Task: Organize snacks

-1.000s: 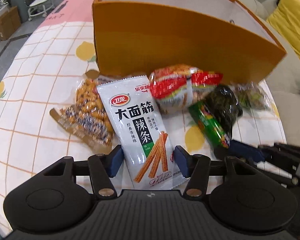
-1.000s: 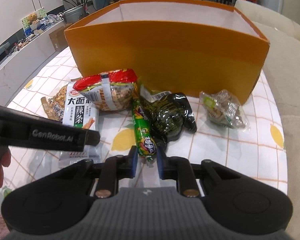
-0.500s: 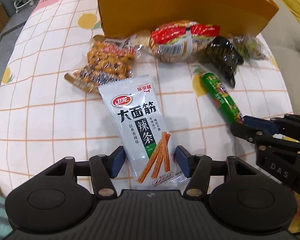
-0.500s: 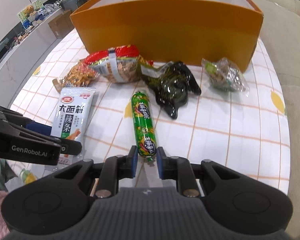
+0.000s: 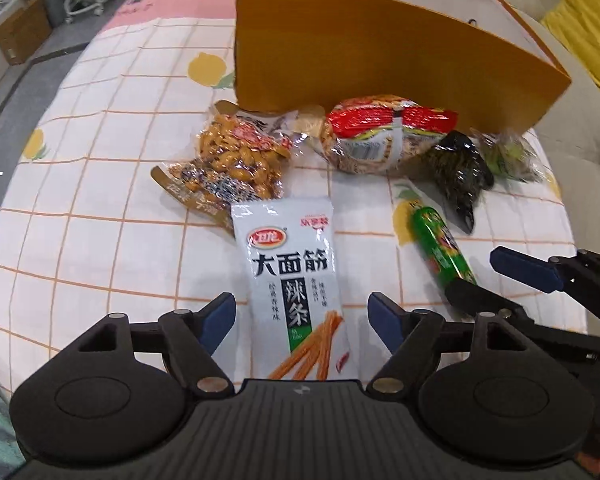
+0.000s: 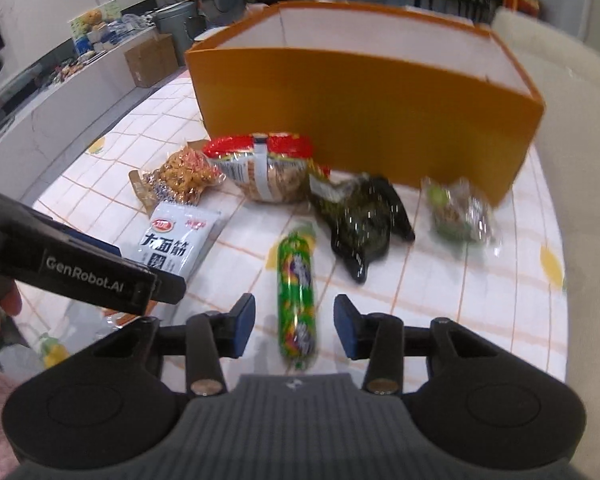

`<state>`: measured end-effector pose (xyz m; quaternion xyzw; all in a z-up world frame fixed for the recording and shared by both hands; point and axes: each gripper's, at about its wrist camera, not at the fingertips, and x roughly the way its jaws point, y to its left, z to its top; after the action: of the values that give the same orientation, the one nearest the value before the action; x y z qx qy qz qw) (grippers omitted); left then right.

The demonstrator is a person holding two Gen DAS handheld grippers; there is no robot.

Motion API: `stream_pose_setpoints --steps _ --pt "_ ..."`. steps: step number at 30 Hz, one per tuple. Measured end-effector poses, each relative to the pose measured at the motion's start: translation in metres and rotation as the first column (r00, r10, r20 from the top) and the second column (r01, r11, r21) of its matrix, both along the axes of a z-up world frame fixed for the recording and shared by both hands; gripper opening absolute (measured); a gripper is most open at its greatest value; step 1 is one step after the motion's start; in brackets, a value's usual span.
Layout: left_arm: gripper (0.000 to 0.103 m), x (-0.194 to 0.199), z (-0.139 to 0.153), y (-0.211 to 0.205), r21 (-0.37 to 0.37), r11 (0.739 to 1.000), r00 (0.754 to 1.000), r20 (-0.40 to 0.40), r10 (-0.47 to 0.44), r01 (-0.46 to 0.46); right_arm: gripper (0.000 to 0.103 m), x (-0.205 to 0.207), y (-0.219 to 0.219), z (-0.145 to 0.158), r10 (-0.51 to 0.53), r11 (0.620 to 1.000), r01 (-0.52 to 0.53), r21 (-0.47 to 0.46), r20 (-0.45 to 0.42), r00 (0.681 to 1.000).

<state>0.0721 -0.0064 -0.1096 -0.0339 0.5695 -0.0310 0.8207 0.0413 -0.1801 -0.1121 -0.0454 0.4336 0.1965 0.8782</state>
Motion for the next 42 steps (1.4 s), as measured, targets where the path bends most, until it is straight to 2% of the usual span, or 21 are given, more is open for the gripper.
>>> stream_pose_setpoints --steps 3,5,6,12,15,17,20,36,42 --pt "0.088 0.001 -0.004 -0.005 0.051 0.999 1.000 0.014 0.011 -0.012 0.040 0.002 0.007 -0.003 0.024 0.999 -0.023 -0.032 0.031 0.999" --pt "0.088 0.001 -0.008 -0.006 0.061 0.998 1.000 0.015 0.025 -0.026 0.035 0.004 0.010 -0.007 0.032 0.999 -0.031 -0.041 0.033 0.999" --pt "0.088 0.001 -0.010 -0.006 0.061 0.998 1.000 0.012 0.029 -0.030 0.031 0.006 0.010 -0.009 0.034 0.999 -0.033 -0.040 0.029 0.999" --pt "0.088 -0.001 -0.014 -0.011 0.117 0.993 1.000 0.021 0.000 -0.003 0.026 0.012 0.008 -0.016 0.010 1.000 -0.010 -0.019 0.017 1.000" --pt "0.082 -0.003 -0.012 -0.011 0.108 0.994 1.000 0.029 -0.001 -0.002 0.023 0.013 0.008 -0.019 0.008 1.000 -0.008 -0.009 0.002 1.000" --pt "0.069 -0.003 -0.010 -0.011 0.104 0.995 0.999 0.037 -0.008 0.004 0.020 0.013 0.009 -0.021 0.012 1.000 -0.012 -0.015 -0.003 1.000" --pt "0.060 -0.005 -0.008 -0.012 0.099 0.995 0.999 0.044 -0.019 0.014 0.020 0.013 0.011 -0.022 0.015 1.000 -0.015 -0.024 -0.004 1.000" --pt "0.057 -0.010 -0.005 -0.007 0.063 0.997 0.998 0.049 -0.036 0.033 0.020 0.011 0.011 -0.019 0.010 0.999 -0.012 -0.036 -0.042 0.999" --pt "0.057 -0.012 0.007 -0.005 0.036 0.999 0.997 0.067 -0.036 0.034 0.019 0.005 0.009 -0.011 0.009 0.999 -0.011 -0.031 -0.051 0.999"
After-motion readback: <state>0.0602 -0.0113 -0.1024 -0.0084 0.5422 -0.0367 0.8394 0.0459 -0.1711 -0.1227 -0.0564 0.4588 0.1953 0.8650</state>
